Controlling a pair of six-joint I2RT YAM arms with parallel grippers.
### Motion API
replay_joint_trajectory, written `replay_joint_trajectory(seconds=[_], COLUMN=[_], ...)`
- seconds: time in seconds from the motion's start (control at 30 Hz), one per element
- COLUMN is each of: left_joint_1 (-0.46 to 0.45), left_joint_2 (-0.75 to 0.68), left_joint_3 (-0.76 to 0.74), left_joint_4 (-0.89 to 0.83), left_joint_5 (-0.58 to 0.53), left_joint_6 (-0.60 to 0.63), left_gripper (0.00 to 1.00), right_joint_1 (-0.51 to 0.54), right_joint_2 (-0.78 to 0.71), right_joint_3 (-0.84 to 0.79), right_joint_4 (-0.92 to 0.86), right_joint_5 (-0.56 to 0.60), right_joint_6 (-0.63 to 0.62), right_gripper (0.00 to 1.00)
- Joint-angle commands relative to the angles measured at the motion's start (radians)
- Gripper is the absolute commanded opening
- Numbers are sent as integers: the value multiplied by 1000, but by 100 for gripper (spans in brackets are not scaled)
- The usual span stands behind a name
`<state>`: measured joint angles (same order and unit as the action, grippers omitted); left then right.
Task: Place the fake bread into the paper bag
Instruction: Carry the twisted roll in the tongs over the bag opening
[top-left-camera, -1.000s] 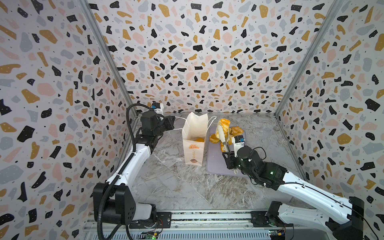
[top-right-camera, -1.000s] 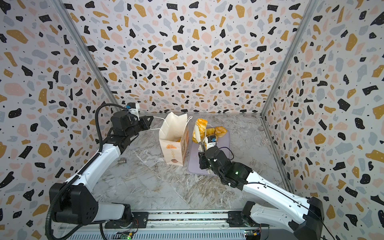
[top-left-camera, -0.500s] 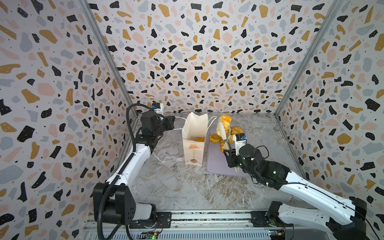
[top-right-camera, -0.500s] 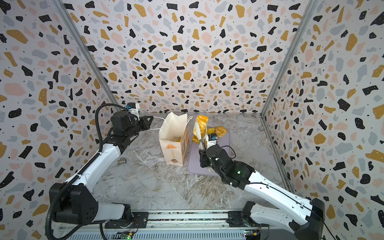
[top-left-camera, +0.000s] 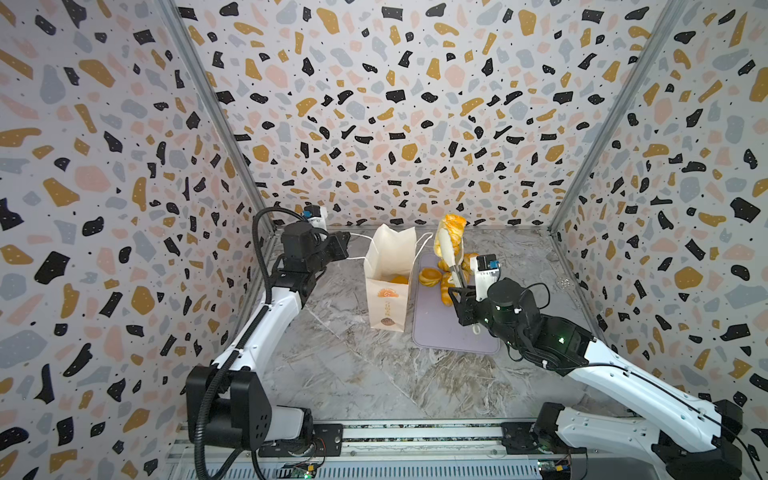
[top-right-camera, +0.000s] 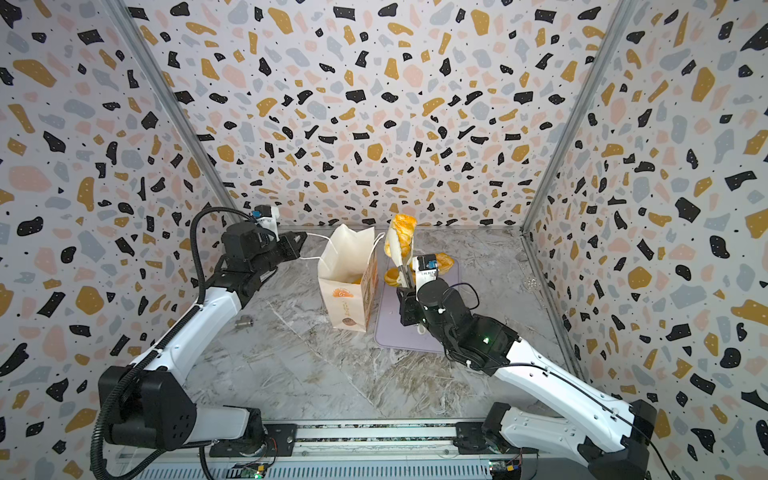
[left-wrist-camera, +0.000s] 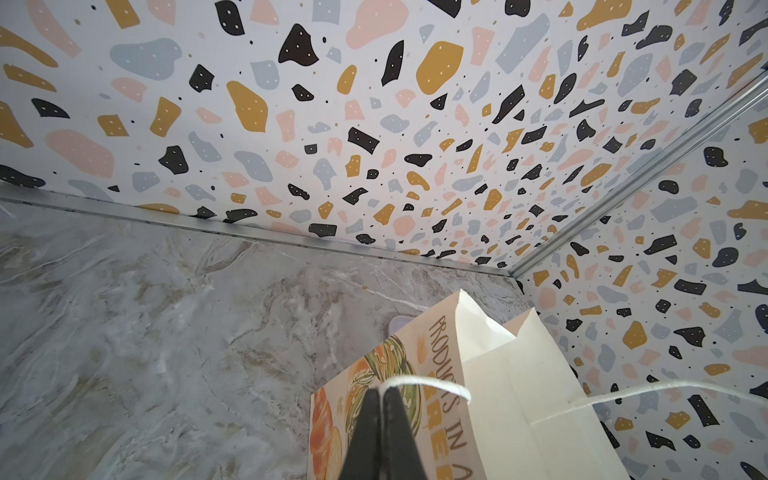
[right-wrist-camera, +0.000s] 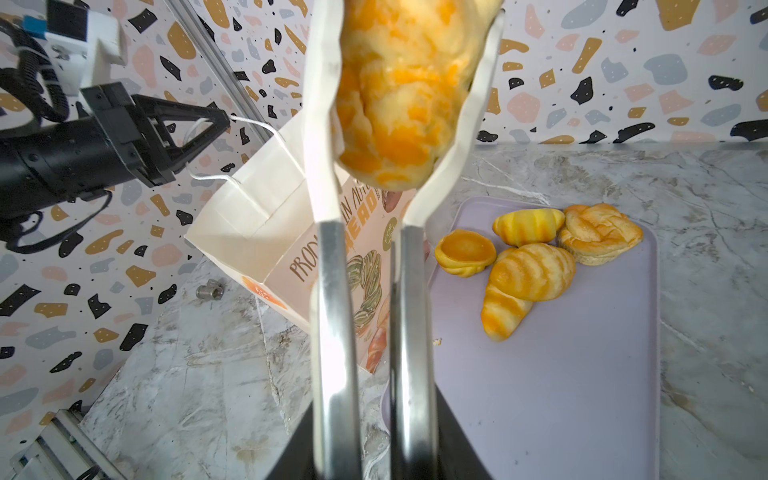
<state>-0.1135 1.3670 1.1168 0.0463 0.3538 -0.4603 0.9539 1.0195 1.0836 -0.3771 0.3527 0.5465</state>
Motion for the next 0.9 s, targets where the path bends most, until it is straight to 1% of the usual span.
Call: replay_joint_trajectory(seconds=[0.0,0.7,0.87], left_joint_1=[-3,-3,-3], left_joint_2=[-19,-19,-17], left_joint_3=[-17,-16,-17], left_joint_4=[32,35,35], left_joint_5=[1,5,3], left_joint_6=[0,-2,-1], left_gripper=[0,0,0], right_joint_1=[-3,2,9], right_joint_2=[-1,108,125], right_joint_3=[59,223,235], right_joint_4=[18,26,67], right_joint_5=[14,-23,-24], right_joint_6=[-33,-129,-143], right_gripper=[33,33,33])
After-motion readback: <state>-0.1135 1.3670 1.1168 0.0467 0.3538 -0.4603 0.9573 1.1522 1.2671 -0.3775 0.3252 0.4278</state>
